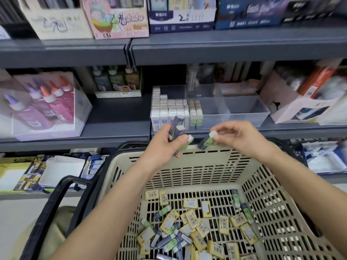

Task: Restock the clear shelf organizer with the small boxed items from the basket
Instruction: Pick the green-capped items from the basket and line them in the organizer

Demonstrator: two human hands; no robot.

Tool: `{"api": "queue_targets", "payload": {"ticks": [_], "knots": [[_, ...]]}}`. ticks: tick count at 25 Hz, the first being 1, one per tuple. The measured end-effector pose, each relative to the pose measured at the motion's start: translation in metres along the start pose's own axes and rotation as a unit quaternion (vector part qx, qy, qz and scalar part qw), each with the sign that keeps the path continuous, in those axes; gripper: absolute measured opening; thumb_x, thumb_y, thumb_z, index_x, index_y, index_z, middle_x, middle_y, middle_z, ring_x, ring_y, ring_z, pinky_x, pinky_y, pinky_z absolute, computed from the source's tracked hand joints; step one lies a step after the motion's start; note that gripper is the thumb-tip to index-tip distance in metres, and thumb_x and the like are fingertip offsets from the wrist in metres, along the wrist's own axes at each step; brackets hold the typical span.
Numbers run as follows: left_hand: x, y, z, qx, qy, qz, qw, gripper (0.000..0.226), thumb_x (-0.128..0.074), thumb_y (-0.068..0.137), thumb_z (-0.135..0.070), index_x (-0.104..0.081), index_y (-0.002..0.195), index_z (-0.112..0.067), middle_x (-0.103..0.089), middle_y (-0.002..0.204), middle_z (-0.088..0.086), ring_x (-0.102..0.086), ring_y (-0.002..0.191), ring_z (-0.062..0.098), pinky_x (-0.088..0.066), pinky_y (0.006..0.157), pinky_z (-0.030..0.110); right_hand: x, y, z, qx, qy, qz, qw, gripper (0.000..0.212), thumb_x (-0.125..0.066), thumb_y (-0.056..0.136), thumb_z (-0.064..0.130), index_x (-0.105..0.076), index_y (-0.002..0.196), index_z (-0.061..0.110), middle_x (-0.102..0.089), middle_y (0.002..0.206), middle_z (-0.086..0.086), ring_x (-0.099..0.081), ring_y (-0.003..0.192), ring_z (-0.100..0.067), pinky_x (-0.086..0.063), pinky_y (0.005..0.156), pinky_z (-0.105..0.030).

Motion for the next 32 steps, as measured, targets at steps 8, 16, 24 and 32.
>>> {"api": "queue_targets", "payload": {"ticks": [8,16,24,32], "knots": [[0.009,0.023,-0.01,-0.017,0.04,-0.042,0.998,0.014,-0.059,0.09,-0.027,-0.049,0.092,-0.017,-0.062,0.078,0.009,-0.05,0.05,0.009,-0.041,0.062,0.03,0.038,0.061,0.023,0.057,-0.28,-0.138,0.948,0.006,-0.067,0.082,0.028,-0.066,0.087,0.026,-0.061,0.076,0.014,-0.065,0.086,-0.014,-0.051,0.083,-0.031],[0.003,0.032,0.006,-0.003,0.034,-0.033,0.999,0.017,-0.059,0.09,-0.027,-0.05,0.097,-0.014,-0.058,0.086,0.009,-0.05,0.051,0.008,-0.045,0.066,0.031,0.009,0.078,0.013,0.033,-0.359,0.014,0.933,0.021,-0.051,0.092,0.024,-0.068,0.105,0.02,-0.07,0.103,0.001,-0.061,0.1,-0.02,-0.045,0.093,-0.033],[-0.012,0.041,0.004,-0.005,0.038,0.005,0.999,0.01,-0.059,0.09,-0.026,-0.05,0.092,-0.021,-0.061,0.088,0.015,-0.052,0.055,0.011,-0.045,0.066,0.032,0.012,0.072,0.015,0.013,-0.345,0.064,0.936,0.034,-0.062,0.083,0.027,-0.06,0.117,0.024,-0.067,0.108,0.005,-0.06,0.104,-0.01,-0.044,0.094,-0.027],[-0.03,0.046,0.0,0.013,-0.102,0.008,0.995,0.01,-0.058,0.091,-0.018,-0.052,0.099,-0.013,-0.057,0.084,0.011,-0.051,0.068,0.022,-0.043,0.055,0.026,-0.005,0.04,0.025,0.054,-0.144,0.054,0.987,0.02,-0.067,0.079,0.018,-0.067,0.094,0.031,-0.064,0.082,0.017,-0.058,0.069,0.0,-0.047,0.069,-0.016]]}}
Point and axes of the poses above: each hand's wrist, its own y-axis towards the middle knuckle, its own x-axis out of the back of the hand, z = x × y, the point moved 4 cm from there along y, towards the middle knuckle
